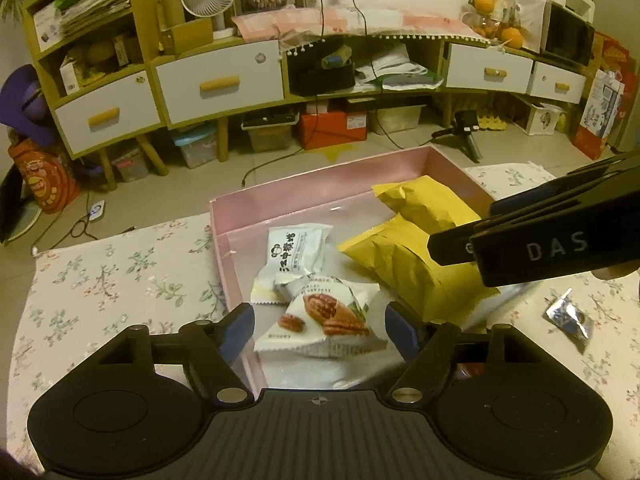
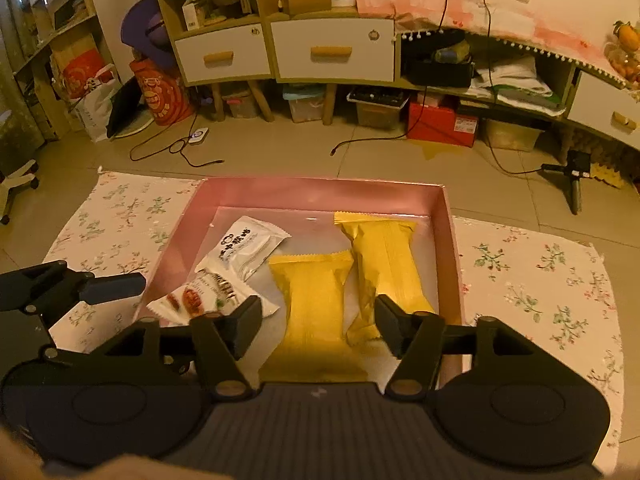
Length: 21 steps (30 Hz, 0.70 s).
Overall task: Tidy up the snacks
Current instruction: 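Lower both packets into the pink box and open both tools, then grasp the gold bar with the left tool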
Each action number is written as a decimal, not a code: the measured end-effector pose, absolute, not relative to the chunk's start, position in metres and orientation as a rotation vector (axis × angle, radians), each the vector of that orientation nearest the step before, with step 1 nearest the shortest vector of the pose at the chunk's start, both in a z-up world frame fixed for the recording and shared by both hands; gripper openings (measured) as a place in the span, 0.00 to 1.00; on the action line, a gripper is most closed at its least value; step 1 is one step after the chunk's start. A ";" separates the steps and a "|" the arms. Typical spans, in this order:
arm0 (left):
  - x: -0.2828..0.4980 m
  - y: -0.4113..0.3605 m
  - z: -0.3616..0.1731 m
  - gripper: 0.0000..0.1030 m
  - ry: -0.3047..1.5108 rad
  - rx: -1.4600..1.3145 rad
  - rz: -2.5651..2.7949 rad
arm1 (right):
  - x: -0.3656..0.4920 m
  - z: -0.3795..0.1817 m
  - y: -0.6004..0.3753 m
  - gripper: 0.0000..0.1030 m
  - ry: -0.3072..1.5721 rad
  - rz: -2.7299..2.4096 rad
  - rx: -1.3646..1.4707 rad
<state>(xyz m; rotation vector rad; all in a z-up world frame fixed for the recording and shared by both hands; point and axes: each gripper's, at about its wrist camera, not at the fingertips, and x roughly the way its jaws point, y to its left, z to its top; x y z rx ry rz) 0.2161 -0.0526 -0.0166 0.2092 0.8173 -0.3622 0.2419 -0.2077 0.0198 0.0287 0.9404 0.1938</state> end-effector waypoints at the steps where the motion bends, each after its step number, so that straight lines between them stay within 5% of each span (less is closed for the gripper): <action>1: 0.213 -0.051 -0.014 0.72 0.818 0.206 -0.361 | 0.237 0.023 -0.207 0.61 0.935 0.195 0.026; 21: 0.127 -0.012 0.006 0.89 0.849 0.173 -0.384 | 0.155 0.054 -0.188 0.91 0.902 0.224 -0.025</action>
